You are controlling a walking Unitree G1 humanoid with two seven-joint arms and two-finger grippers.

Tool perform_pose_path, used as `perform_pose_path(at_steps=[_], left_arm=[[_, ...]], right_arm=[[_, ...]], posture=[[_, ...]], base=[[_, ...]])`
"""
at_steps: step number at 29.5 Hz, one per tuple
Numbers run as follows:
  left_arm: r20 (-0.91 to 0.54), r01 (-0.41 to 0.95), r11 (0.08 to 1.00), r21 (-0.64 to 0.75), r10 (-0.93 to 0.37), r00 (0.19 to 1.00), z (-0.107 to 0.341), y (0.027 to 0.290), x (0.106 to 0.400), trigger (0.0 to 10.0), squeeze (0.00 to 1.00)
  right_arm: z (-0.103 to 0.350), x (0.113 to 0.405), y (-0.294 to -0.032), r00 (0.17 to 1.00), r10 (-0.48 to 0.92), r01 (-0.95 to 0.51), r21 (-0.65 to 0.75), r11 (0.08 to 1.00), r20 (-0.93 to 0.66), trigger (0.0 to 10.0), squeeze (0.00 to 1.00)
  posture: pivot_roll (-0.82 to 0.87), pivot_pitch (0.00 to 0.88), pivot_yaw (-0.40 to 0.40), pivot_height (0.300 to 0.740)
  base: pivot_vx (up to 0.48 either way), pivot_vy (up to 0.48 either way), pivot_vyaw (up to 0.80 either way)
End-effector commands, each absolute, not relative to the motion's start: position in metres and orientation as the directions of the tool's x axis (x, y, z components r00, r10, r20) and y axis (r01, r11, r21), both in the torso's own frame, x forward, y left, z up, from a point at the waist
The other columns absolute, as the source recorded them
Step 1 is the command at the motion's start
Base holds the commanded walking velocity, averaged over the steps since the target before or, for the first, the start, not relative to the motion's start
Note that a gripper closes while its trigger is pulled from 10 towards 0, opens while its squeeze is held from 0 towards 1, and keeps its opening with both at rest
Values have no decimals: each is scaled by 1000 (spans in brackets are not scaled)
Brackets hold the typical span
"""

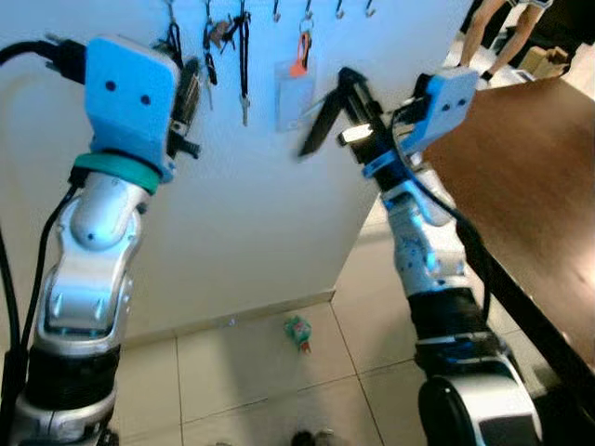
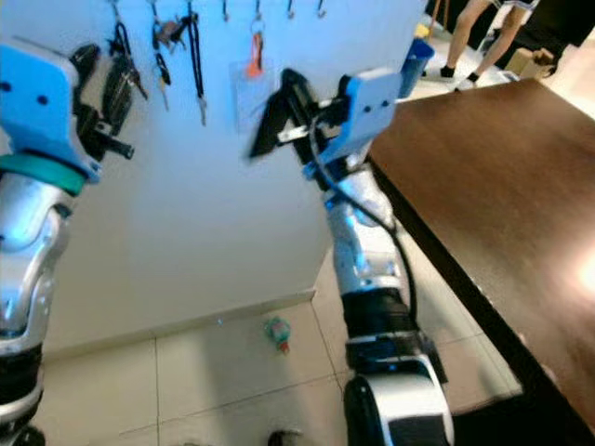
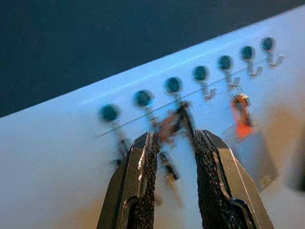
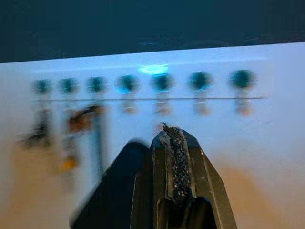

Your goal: Hang keys on a hook

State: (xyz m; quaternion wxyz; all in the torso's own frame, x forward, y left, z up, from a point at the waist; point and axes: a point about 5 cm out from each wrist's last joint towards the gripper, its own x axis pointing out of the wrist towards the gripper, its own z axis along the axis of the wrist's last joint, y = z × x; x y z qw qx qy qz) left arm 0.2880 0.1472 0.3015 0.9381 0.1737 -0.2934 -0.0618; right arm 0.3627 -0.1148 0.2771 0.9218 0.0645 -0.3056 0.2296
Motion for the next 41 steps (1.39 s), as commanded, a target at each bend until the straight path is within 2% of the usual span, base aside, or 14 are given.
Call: perform_pose_path(at_steps=[1, 2, 6, 12, 15, 17, 18, 28, 33, 36, 41], left_arm=[[512, 53, 923, 380, -258, 819, 299, 145, 280, 10000, 0], [512, 53, 923, 380, -258, 819, 299, 145, 280, 10000, 0], [460, 146, 903, 405, -339, 821, 289, 141, 272, 10000, 0], [394, 261, 865, 429, -439, 808, 281, 136, 267, 10000, 0], [324, 431, 812, 393, -561, 762, 275, 131, 255, 10000, 0], [319, 460, 803, 379, -580, 750, 275, 131, 252, 10000, 0], [327, 504, 800, 325, -595, 735, 276, 129, 247, 10000, 0], [347, 545, 803, 240, -596, 724, 277, 129, 241, 10000, 0], [362, 533, 815, 228, -579, 731, 280, 131, 245, 10000, 0], [349, 535, 806, 254, -592, 726, 280, 130, 247, 10000, 0], [337, 540, 801, 259, -599, 727, 281, 129, 248, 10000, 0]], right_arm=[[283, 356, -119, 683, 365, -447, -34, 894, 633, 10000, 0], [283, 356, -119, 683, 365, -447, -34, 894, 633, 10000, 0], [290, 332, -118, 586, 429, -416, -199, 888, 688, 10000, 0], [302, 322, -123, 553, 385, -396, -173, 902, 739, 10000, 0], [299, 320, -123, 552, 390, -407, -170, 897, 737, 10000, 0], [299, 320, -123, 549, 396, -410, -176, 895, 736, 10000, 0], [298, 318, -123, 544, 399, -410, -181, 894, 738, 10000, 0], [292, 315, -124, 558, 397, -405, -178, 897, 729, 10000, 0], [287, 323, -126, 596, 362, -376, -149, 914, 717, 10000, 0], [282, 338, -122, 648, 324, -350, -109, 931, 690, 10000, 0], [273, 349, -116, 686, 327, -372, -73, 925, 650, 10000, 0]], posture=[[126, 0, 41, 740], [126, 0, 41, 740], [121, 0, 45, 740], [116, 0, 49, 740], [121, 0, 55, 740], [121, 0, 55, 740], [122, 0, 55, 740], [117, 0, 63, 740], [106, 0, 75, 740], [113, 0, 77, 740], [116, 0, 81, 740]], base=[[368, 0, 0], [368, 0, 0], [353, 0, 0], [52, 0, 0], [0, 0, 0], [0, 0, 0], [0, 0, 0], [0, 0, 0], [0, 0, 0], [0, 0, 0], [0, 0, 0]])
